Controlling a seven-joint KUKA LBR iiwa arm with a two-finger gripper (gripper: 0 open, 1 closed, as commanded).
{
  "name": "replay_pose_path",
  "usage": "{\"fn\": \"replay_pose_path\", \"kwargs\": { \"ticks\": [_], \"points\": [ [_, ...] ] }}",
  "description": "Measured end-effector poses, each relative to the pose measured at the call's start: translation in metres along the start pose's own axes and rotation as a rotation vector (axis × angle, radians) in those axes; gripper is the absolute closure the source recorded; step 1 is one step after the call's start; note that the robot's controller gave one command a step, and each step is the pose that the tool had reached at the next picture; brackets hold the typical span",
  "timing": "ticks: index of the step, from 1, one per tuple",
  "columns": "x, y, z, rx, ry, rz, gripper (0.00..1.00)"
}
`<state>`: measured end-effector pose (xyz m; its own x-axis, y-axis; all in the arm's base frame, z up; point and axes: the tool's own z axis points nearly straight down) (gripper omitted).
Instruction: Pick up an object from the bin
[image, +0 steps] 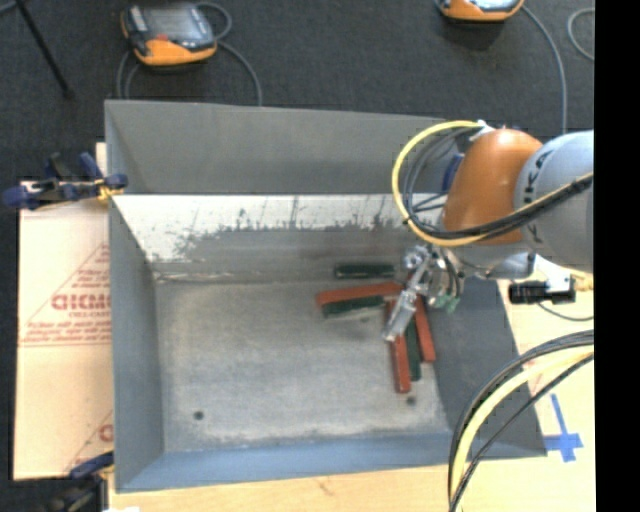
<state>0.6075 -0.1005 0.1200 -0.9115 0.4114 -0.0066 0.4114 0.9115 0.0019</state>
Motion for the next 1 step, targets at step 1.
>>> {"fn": "replay_pose_path", "kwargs": {
  "ticks": [1],
  "points": [
    [-0.0078,0.0619,0.0474,0.0,-0.004,-0.083,1.0]
  ]
}}
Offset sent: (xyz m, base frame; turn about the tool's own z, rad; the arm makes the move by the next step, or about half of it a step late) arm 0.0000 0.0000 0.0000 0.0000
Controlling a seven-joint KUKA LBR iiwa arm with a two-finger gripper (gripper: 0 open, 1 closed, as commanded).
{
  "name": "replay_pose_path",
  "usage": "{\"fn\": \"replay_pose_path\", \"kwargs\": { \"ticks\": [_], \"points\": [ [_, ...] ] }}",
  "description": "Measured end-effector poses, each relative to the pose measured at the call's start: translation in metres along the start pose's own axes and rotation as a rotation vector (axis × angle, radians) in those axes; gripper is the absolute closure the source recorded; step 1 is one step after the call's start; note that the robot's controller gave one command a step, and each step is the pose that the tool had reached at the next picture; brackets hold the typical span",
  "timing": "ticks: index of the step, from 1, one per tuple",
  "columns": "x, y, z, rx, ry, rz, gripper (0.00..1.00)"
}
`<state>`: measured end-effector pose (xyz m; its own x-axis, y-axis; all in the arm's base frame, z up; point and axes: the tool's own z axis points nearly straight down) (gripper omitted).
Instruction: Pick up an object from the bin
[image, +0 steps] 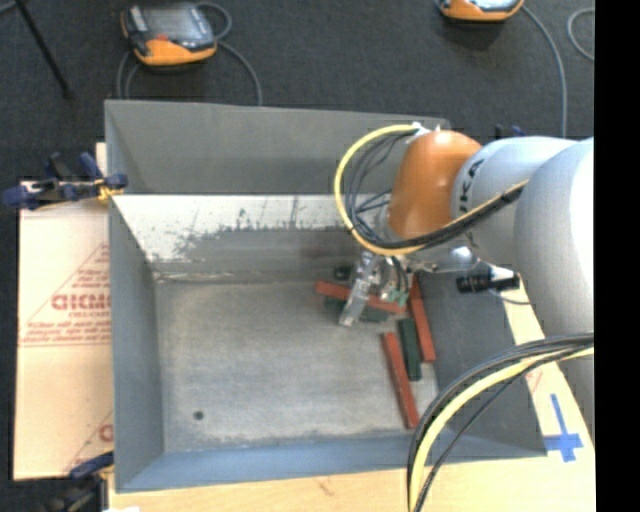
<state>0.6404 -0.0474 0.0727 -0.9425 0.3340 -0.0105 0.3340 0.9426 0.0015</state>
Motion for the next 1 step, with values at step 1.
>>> {"fn": "replay_pose_path", "kwargs": {
  "ticks": [1],
  "points": [
    [0.0,0.0,0.0,0.0,0.0,-0.001,1.0]
  ]
}}
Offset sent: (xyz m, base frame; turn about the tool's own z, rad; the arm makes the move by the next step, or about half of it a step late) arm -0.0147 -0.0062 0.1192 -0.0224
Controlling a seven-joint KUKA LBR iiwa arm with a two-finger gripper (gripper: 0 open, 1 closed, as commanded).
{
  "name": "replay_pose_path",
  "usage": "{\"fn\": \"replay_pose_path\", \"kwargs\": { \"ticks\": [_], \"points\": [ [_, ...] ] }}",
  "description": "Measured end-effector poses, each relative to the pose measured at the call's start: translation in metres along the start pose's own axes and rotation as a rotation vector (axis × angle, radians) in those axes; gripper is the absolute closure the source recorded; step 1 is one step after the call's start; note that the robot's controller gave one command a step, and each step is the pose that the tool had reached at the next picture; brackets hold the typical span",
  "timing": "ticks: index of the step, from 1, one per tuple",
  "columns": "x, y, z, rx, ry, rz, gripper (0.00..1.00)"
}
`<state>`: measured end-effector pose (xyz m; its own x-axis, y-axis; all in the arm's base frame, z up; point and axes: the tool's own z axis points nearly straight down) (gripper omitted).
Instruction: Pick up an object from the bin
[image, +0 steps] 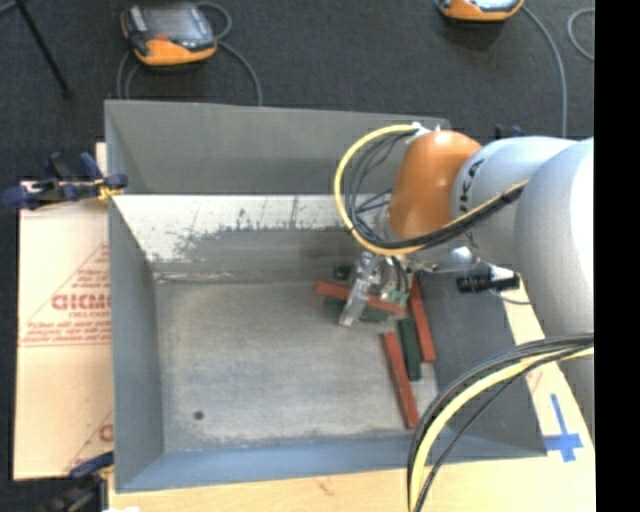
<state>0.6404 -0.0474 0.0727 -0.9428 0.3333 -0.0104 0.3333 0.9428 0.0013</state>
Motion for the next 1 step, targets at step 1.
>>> {"fn": "replay_pose_path", "kwargs": {
  "ticks": [1],
  "points": [
    [0.0093,-0.0112,-0.1202,0.001,0.006,-0.022,1.0]
  ]
}}
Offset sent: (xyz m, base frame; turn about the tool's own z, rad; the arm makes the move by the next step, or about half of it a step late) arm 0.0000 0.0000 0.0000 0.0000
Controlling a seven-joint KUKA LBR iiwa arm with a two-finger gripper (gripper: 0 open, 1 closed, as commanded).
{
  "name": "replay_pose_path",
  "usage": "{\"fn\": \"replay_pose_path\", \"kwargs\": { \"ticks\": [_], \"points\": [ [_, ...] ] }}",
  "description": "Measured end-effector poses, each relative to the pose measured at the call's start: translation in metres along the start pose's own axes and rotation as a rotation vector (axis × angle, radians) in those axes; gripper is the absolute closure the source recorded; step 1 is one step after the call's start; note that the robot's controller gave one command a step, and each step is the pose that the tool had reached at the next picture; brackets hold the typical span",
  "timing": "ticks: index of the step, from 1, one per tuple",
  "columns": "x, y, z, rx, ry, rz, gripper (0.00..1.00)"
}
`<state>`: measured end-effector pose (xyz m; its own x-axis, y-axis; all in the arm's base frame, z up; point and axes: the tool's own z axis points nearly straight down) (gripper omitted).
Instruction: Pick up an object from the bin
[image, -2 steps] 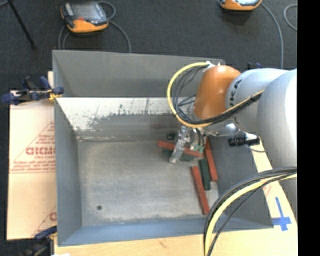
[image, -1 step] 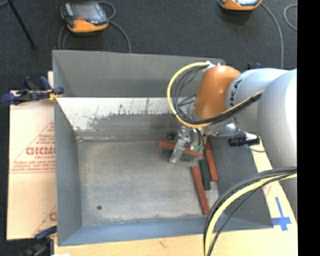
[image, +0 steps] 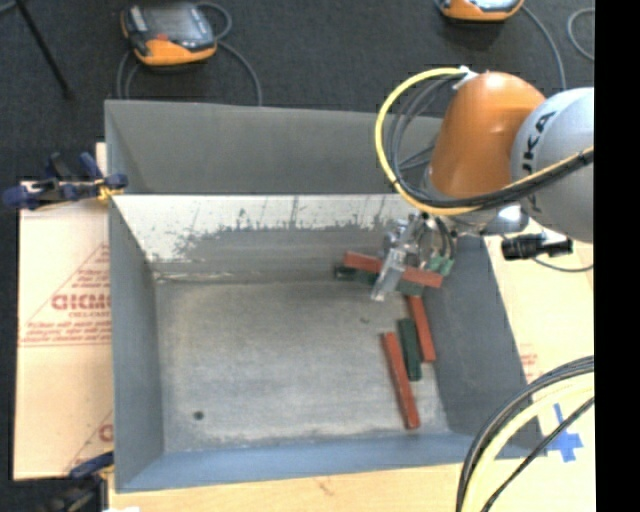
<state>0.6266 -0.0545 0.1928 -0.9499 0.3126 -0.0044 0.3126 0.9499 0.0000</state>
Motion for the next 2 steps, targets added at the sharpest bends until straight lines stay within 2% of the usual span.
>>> {"fn": "replay_pose_path", "kwargs": {
  "ticks": [1,2],
  "points": [
    [0.0,0.0,0.0,0.001,0.0,0.0,1.0],
    [-0.003,-0.004,-0.014,0.001,0.006,-0.059,1.0]
  ]
}}
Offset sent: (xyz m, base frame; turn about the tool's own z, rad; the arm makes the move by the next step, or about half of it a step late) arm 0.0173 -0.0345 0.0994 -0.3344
